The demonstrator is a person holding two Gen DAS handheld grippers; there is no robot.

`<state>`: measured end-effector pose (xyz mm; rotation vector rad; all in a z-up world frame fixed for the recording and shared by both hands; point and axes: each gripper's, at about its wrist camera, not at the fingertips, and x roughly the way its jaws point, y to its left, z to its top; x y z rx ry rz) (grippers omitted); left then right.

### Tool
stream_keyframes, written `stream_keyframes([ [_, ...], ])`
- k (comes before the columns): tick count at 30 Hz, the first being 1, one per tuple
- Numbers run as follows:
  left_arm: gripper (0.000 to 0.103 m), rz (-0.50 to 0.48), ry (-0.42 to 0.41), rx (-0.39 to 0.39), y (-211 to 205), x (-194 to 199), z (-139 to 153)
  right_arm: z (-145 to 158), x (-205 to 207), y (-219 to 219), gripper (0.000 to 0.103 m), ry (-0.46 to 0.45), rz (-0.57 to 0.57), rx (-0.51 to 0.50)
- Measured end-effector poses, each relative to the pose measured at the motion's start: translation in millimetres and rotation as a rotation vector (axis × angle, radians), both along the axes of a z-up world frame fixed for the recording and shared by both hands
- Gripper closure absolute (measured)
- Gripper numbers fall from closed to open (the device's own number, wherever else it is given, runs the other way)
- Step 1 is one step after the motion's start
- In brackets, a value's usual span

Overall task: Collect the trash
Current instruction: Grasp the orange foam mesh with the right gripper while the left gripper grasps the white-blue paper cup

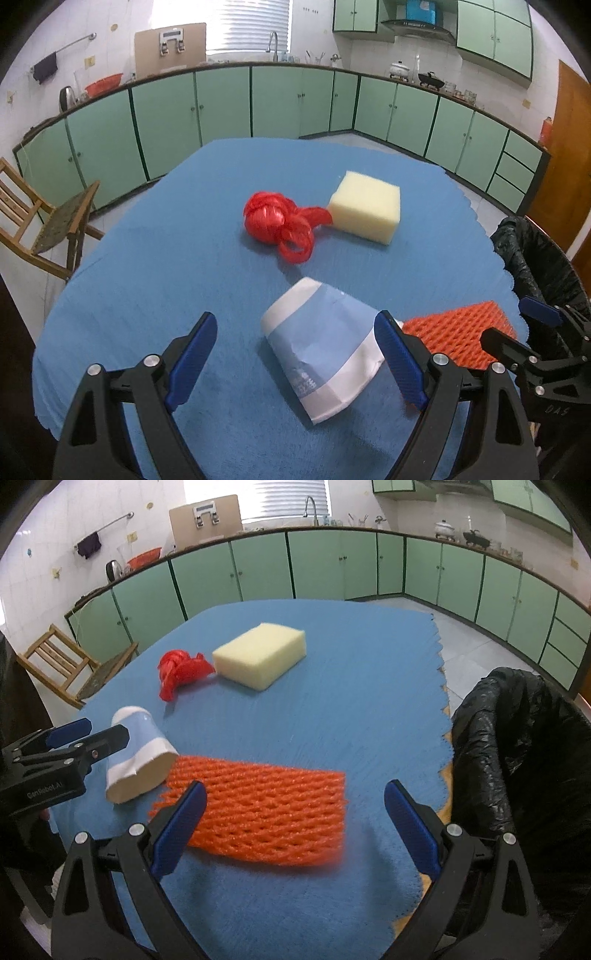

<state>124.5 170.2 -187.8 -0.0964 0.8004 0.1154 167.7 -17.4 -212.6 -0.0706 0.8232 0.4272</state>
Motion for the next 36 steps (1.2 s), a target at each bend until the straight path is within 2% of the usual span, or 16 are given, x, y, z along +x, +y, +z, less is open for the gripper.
stream_keyframes([
  [5,0.018,0.009,0.036,-0.016,1,4,-11,-8,2,2,0.009,0.013,0.013,-0.017],
  [10,0.018,0.012,0.063,-0.03,3,5,-20,-15,4,3,0.019,0.036,0.026,-0.024],
  [20,0.018,-0.009,0.103,-0.069,0,10,-34,-23,5,7,0.028,0.055,0.046,-0.025],
  [23,0.029,-0.026,0.097,-0.069,-3,10,-33,-23,4,7,0.033,0.049,0.053,-0.027],
  [25,0.042,-0.048,0.089,-0.068,-8,10,-31,-23,3,7,0.038,0.05,0.056,-0.022],
  [29,0.049,-0.045,0.081,-0.066,-10,11,-30,-22,2,10,0.048,0.048,0.073,-0.019],
  [33,0.06,-0.044,0.069,-0.079,-10,11,-29,-21,0,13,0.065,0.046,0.103,-0.01],
  [36,0.062,-0.041,0.063,-0.064,-13,12,-28,-20,-1,16,0.077,0.054,0.142,0.01],
])
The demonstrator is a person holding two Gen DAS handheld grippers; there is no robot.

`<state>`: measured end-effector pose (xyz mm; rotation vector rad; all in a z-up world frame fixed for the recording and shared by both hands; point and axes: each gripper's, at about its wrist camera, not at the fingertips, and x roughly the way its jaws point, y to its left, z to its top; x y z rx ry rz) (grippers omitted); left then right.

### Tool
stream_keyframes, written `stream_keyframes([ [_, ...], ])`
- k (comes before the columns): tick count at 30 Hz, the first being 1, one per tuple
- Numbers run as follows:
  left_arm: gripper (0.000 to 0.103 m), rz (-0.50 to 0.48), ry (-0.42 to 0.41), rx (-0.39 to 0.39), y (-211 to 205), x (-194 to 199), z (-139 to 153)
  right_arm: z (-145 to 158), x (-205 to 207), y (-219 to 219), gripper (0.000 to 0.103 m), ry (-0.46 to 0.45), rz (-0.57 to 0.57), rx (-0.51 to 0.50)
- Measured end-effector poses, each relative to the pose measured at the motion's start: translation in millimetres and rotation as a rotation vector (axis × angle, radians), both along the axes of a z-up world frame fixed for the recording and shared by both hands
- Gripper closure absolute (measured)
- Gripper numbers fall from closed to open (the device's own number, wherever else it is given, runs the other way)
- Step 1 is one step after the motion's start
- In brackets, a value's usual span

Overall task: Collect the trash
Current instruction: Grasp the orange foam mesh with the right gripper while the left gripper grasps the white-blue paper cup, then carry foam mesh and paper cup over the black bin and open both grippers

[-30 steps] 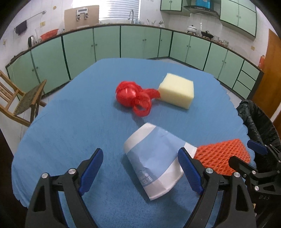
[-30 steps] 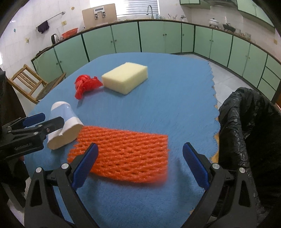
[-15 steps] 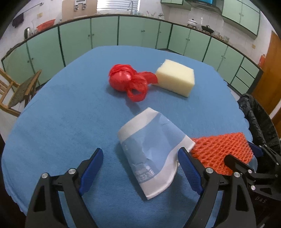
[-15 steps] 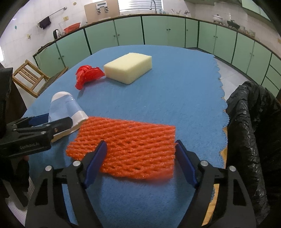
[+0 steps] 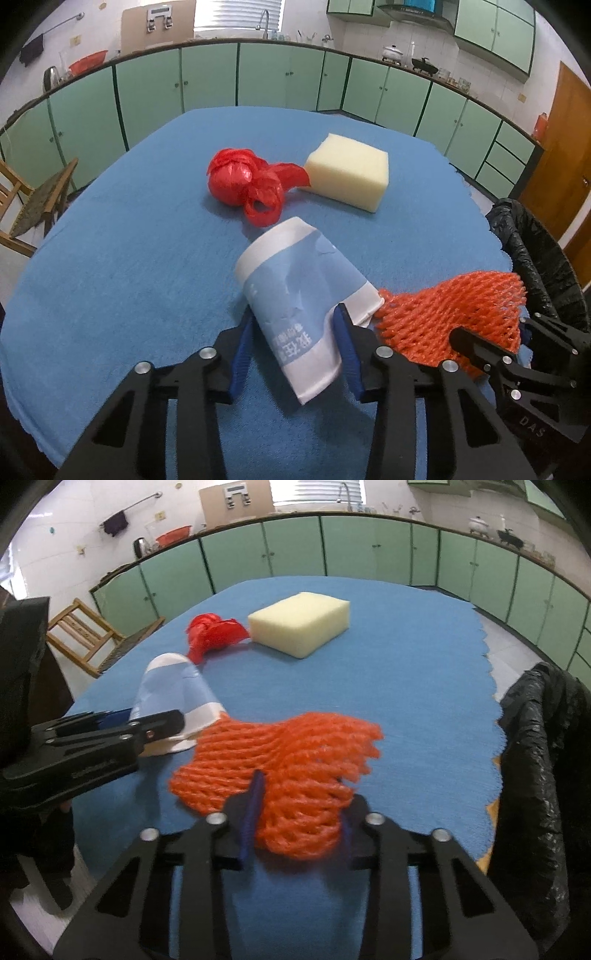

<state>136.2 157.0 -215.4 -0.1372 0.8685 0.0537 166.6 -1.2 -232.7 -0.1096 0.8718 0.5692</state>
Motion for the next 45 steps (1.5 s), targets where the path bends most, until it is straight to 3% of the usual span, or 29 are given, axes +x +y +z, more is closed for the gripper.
stream_keyframes([
  [6,0.069,0.006,-0.018,-0.003,0,1,7,8,-1,1,0.084,0.006,0.02,0.033],
  [20,0.08,-0.025,-0.095,-0.008,-11,11,42,50,7,-20,0.084,-0.087,-0.041,0.054],
  [45,0.081,-0.19,-0.225,-0.006,-83,43,93,104,25,-86,0.084,-0.206,-0.208,0.061],
])
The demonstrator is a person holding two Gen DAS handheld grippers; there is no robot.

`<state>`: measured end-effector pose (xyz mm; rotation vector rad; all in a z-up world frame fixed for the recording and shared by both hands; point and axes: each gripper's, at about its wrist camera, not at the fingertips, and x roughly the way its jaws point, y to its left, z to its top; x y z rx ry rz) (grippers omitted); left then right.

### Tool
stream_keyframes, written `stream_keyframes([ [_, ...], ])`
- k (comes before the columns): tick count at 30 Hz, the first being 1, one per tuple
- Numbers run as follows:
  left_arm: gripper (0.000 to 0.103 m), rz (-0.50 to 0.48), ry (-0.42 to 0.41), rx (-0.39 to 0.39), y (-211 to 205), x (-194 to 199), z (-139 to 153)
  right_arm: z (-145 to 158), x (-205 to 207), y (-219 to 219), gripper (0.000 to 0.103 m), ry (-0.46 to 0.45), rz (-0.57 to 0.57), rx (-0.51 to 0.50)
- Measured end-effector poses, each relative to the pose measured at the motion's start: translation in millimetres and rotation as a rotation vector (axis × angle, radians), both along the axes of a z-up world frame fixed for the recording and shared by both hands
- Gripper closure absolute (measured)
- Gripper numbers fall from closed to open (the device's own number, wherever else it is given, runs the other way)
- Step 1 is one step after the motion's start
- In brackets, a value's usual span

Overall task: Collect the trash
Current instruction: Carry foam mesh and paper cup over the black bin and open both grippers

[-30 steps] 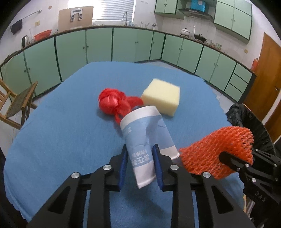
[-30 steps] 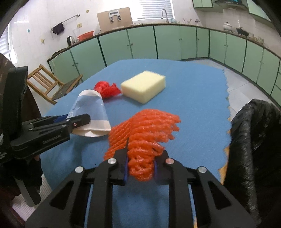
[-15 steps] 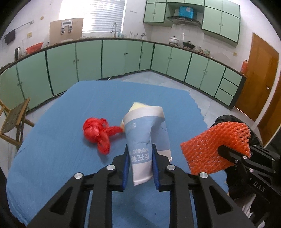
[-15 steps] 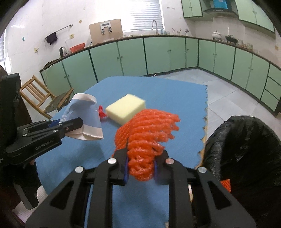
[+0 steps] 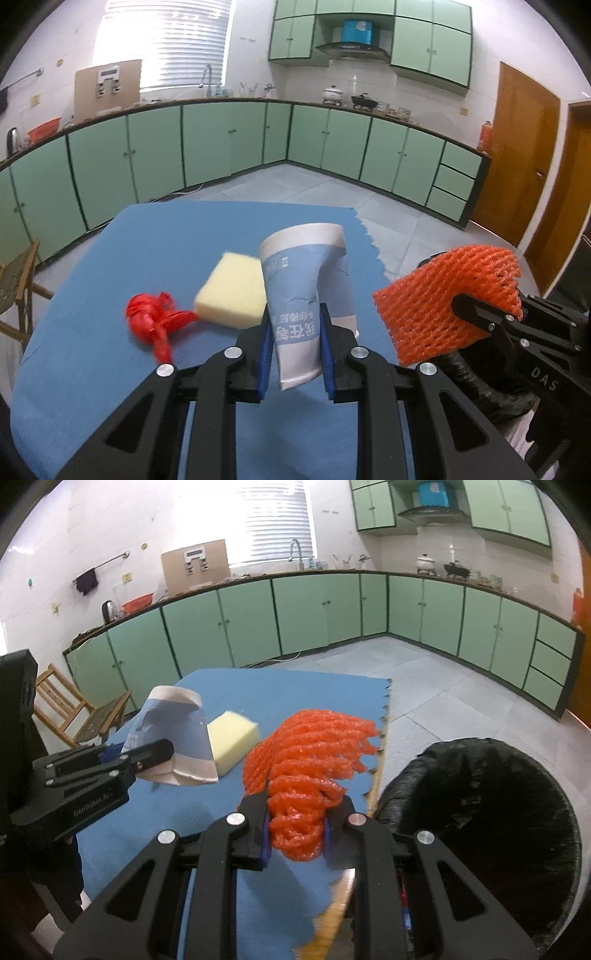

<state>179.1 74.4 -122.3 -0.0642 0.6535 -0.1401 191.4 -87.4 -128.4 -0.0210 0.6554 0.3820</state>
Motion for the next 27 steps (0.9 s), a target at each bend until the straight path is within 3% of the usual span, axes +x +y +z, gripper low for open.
stream_keyframes([
  [27,0.081,-0.284,-0.072,-0.04,-142,25,22,22,-18,-147,0.083,-0.076,-0.317,-0.039],
])
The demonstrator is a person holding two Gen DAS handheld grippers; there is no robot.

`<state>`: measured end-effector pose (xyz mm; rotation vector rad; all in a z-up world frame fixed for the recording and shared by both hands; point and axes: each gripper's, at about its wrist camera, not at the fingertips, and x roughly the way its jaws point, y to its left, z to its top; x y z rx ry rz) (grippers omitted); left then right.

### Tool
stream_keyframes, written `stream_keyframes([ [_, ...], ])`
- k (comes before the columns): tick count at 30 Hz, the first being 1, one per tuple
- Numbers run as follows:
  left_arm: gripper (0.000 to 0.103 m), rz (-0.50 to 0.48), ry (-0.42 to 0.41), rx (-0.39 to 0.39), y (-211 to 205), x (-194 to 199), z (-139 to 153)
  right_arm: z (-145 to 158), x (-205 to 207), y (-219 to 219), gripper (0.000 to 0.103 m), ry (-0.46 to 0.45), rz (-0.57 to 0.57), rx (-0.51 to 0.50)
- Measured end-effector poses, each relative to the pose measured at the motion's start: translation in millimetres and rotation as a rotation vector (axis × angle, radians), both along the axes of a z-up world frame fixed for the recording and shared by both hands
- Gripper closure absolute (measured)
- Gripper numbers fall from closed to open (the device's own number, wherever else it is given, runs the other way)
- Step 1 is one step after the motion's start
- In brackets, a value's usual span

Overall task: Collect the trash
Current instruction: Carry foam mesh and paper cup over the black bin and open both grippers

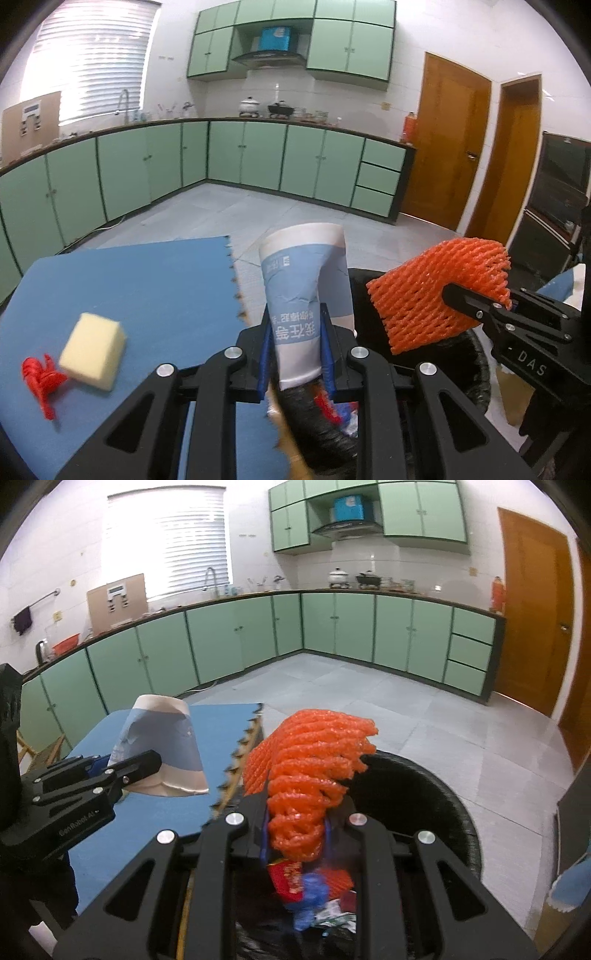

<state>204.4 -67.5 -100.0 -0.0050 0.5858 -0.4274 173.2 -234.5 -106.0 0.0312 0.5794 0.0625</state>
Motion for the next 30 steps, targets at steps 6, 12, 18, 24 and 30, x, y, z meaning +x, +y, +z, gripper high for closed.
stream_keyframes([
  [6,0.081,-0.054,-0.001,0.0,-33,2,-1,-3,-4,-28,0.083,-0.003,-0.061,-0.005],
  [12,0.081,-0.093,0.01,0.005,-57,0,-7,-12,-11,-54,0.083,0.005,-0.113,-0.01],
  [18,0.081,-0.13,0.033,0.022,-79,5,-18,-25,-16,-71,0.083,0.025,-0.151,-0.003],
  [24,0.081,-0.157,0.082,0.05,-96,17,-37,-49,-12,-80,0.082,0.081,-0.18,0.006],
  [30,0.081,-0.166,0.113,0.094,-110,32,-56,-75,-4,-85,0.082,0.14,-0.188,0.014],
])
